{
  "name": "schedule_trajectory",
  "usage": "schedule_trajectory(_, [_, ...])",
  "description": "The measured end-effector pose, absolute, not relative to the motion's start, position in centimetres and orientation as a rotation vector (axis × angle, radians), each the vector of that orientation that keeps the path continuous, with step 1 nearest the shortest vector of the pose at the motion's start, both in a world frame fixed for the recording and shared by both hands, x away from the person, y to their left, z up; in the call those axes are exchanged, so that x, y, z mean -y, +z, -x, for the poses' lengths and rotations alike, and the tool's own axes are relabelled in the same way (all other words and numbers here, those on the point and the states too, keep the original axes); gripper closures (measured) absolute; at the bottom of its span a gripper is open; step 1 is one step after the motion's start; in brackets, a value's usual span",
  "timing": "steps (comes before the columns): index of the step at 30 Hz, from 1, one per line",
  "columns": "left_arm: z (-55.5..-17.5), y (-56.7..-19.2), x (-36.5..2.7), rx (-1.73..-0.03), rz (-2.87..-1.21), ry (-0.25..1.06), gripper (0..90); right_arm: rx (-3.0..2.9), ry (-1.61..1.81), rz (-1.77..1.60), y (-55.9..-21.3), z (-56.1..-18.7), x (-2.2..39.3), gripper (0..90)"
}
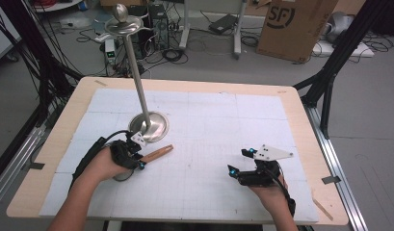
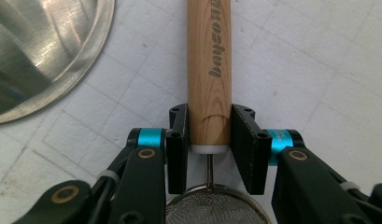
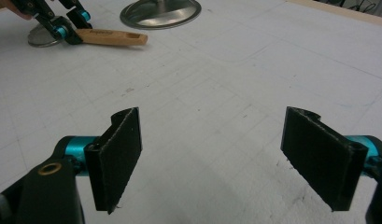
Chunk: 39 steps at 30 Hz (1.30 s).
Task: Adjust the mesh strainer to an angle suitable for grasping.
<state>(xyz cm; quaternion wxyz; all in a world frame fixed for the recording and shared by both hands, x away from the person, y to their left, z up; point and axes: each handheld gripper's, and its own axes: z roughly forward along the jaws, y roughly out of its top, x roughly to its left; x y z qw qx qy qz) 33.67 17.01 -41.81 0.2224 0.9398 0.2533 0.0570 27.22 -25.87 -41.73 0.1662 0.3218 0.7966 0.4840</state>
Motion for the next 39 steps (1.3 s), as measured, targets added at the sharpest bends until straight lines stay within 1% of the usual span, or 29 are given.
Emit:
schedule_trajectory(6, [-34.0, -41.7, -16.7, -0.704, -2.629, 0.135, 67.2, -2.287, 1.370, -0.910, -41.8, -27.2, 25.5, 19.5])
schedule_trajectory(9, [-34.1, -41.4, -15.8, -0.701, -2.695, 0.160, 67.1, -2.293, 1.370, -0.909, -41.9, -27.3, 25.3, 19.5])
schedule_trajectory(12, [-34.1, -41.4, -15.5, -0.700, -2.715, 0.170, 67.1, -2.299, 1.370, -0.905, -41.9, -27.4, 25.3, 19.6])
schedule_trajectory(14, [-34.2, -41.4, -15.7, -0.693, -2.713, 0.149, 67.2, -2.302, 1.371, -0.906, -42.0, -27.4, 25.1, 19.6])
schedule_trajectory(19, [-34.1, -41.4, -15.6, -0.679, -2.717, 0.169, 68.5, -2.311, 1.370, -0.901, -42.1, -27.5, 25.0, 19.6])
schedule_trajectory(22, [-33.8, -41.4, -15.8, -0.674, -2.695, 0.179, 69.0, -2.310, 1.373, -0.909, -42.1, -27.5, 25.0, 19.6])
schedule_trajectory(25, [-33.5, -41.8, -16.8, -0.692, -2.607, 0.175, 69.1, -2.306, 1.373, -0.907, -42.1, -27.5, 25.2, 19.6])
schedule_trajectory(27, [-33.5, -41.8, -17.1, -0.686, -2.589, 0.168, 69.1, -2.306, 1.374, -0.910, -42.0, -27.5, 25.2, 19.6])
schedule_trajectory(32, [-33.5, -42.0, -17.4, -0.696, -2.559, 0.164, 67.2, -2.306, 1.367, -0.909, -42.1, -27.4, 25.2, 19.6])
schedule_trajectory(33, [-33.6, -41.9, -17.4, -0.698, -2.560, 0.160, 63.4, -2.307, 1.368, -0.913, -42.1, -27.4, 25.2, 19.6])
schedule_trajectory(34, [-33.6, -41.9, -17.4, -0.706, -2.548, 0.158, 56.7, -2.307, 1.369, -0.912, -42.1, -27.4, 25.3, 19.6])
schedule_trajectory(35, [-33.7, -42.0, -17.3, -0.724, -2.537, 0.140, 55.0, -2.307, 1.369, -0.912, -42.1, -27.4, 25.3, 19.6])
schedule_trajectory(39, [-33.8, -42.1, -17.0, -0.724, -2.529, 0.160, 57.0, -2.306, 1.370, -0.915, -42.0, -27.4, 25.3, 19.6])
